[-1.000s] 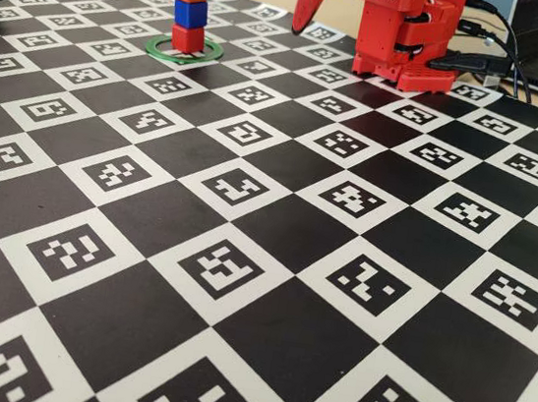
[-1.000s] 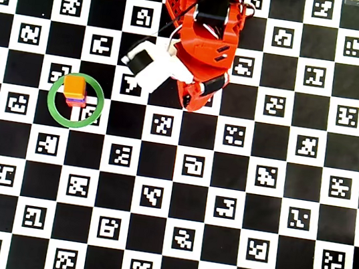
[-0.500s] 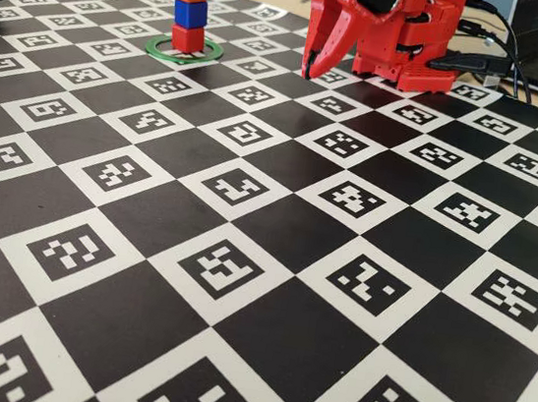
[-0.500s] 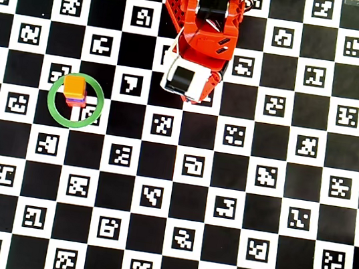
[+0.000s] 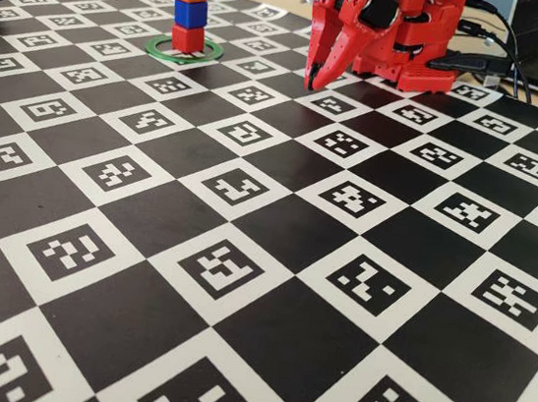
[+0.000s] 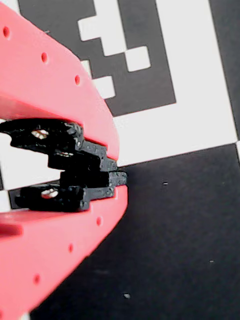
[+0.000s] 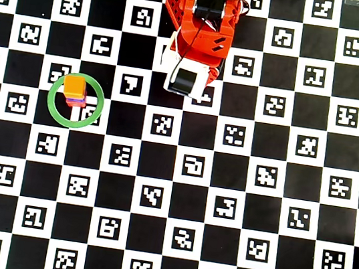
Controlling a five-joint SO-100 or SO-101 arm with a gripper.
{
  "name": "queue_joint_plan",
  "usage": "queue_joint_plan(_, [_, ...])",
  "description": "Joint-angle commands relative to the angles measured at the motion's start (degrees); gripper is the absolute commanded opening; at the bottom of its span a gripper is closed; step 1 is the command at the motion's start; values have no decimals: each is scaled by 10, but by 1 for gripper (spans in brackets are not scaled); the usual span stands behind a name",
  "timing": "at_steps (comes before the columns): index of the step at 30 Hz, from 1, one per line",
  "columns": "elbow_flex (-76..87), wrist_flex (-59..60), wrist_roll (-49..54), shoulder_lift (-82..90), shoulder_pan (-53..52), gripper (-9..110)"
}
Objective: Grab the red cube then put it in the green circle then put the blue cube on top and finally the orange cube on top
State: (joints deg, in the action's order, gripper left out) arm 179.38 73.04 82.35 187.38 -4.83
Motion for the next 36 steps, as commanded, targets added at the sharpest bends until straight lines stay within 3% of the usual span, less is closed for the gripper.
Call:
queue_joint_plan(1, [31,22,6,18,-5,-6])
queue_joint_plan(36, [32,40,11,50,-1,-6])
